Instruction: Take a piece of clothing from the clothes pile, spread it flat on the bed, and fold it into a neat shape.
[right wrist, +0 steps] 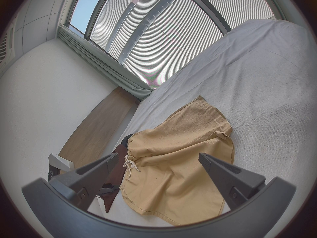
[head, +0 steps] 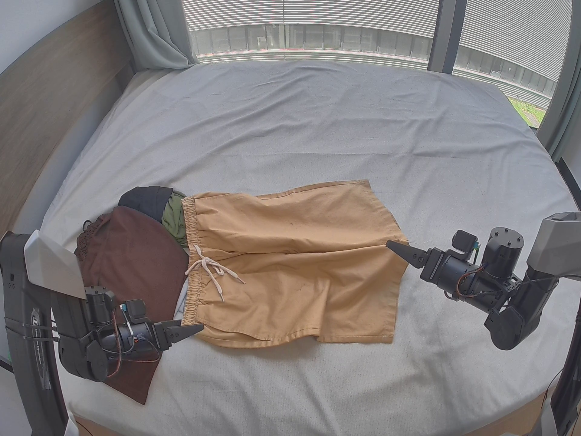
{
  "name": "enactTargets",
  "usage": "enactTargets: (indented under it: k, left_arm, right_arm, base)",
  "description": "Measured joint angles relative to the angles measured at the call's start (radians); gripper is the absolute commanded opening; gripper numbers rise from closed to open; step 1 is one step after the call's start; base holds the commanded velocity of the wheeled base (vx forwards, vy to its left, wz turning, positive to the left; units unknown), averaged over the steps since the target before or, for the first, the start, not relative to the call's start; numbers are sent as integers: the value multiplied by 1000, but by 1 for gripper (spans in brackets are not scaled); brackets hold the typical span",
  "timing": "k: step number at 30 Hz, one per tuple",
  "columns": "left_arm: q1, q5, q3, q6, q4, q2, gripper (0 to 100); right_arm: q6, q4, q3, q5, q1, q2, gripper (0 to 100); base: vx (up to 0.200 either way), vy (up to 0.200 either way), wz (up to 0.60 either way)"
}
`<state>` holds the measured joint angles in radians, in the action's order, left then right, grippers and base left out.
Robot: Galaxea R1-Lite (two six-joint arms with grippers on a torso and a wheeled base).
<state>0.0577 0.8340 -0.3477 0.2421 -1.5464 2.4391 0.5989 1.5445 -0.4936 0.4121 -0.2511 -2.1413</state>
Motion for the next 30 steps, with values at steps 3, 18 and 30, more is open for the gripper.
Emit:
enactTargets:
  k: [3, 18, 30]
  left_arm:
    - [-4, -1, -3, 3, 0, 9, 100]
    - [-32, -45, -17, 41, 1, 24, 0]
    - [-34, -43, -23, 40, 1, 31, 0]
  right_arm:
    - [0, 0, 0, 0, 0, 0, 100]
    - [-15, 0, 24, 5, 3, 0, 100]
    - [-236, -1, 234, 91, 21, -36, 100]
  base:
    - [0, 0, 0]
    - [0, 0, 0]
    - [0, 0, 0]
